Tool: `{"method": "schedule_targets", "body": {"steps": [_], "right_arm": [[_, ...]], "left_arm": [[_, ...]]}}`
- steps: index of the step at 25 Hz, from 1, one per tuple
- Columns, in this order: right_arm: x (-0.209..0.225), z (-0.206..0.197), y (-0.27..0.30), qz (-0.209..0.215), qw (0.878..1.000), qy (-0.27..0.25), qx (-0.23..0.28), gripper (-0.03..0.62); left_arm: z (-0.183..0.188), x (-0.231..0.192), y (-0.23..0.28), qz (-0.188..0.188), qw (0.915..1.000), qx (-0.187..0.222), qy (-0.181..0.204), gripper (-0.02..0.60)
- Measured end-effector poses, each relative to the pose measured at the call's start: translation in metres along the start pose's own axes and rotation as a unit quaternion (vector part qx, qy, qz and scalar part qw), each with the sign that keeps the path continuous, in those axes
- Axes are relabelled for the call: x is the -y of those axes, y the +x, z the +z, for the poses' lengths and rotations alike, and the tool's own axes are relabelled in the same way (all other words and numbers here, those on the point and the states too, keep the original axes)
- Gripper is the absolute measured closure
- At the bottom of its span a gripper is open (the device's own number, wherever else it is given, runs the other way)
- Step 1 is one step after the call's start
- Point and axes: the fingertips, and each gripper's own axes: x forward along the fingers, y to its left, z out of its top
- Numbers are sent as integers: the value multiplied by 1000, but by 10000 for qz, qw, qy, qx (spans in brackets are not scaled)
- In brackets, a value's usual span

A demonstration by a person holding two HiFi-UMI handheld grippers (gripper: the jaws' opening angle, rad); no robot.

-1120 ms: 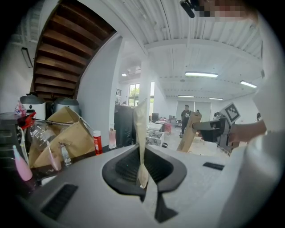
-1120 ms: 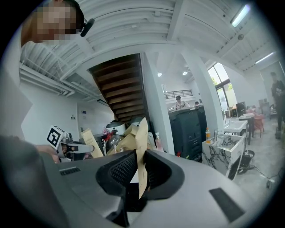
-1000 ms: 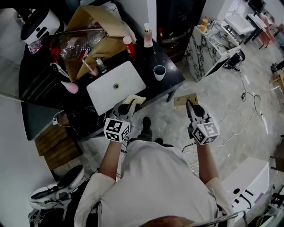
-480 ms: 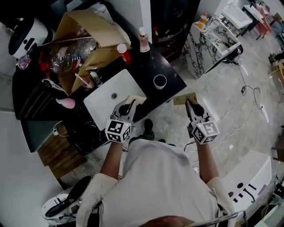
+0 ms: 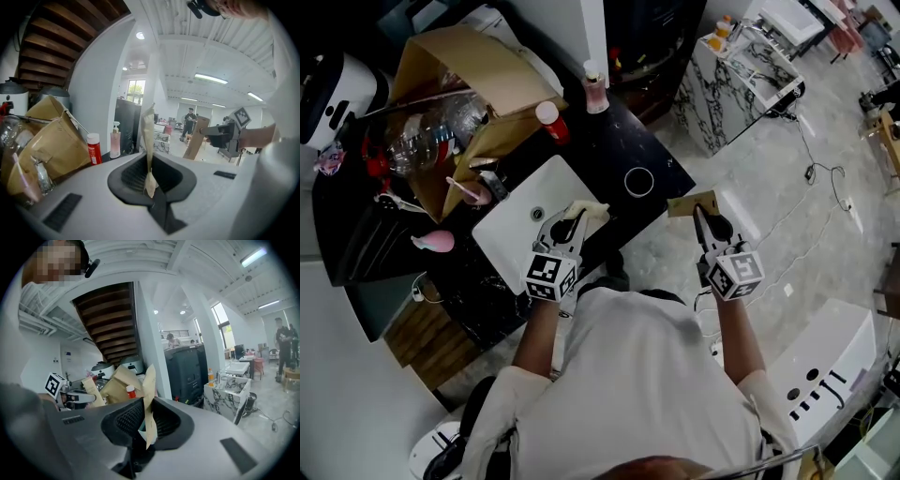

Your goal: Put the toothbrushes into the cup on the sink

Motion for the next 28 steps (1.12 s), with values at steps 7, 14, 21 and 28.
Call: {"method": "schedule_targets", "body": {"steps": [7, 14, 21, 28], "right_arm": [[-7, 5, 25, -68, 9999, -97, -83, 526], [-12, 8, 39, -157, 9998, -92, -107, 526], [-11, 19, 47, -84, 9998, -139, -68, 526], [0, 31, 57, 189, 9996, -204, -34, 526]], "left_arm": [[-1, -19, 19, -227, 9997, -46, -2, 552], [-3, -33, 23, -320, 9995, -62, -42, 552], [4, -32, 29, -320, 9994, -54, -69, 552], [14, -27, 41, -152, 9999, -39, 5, 552]]}}
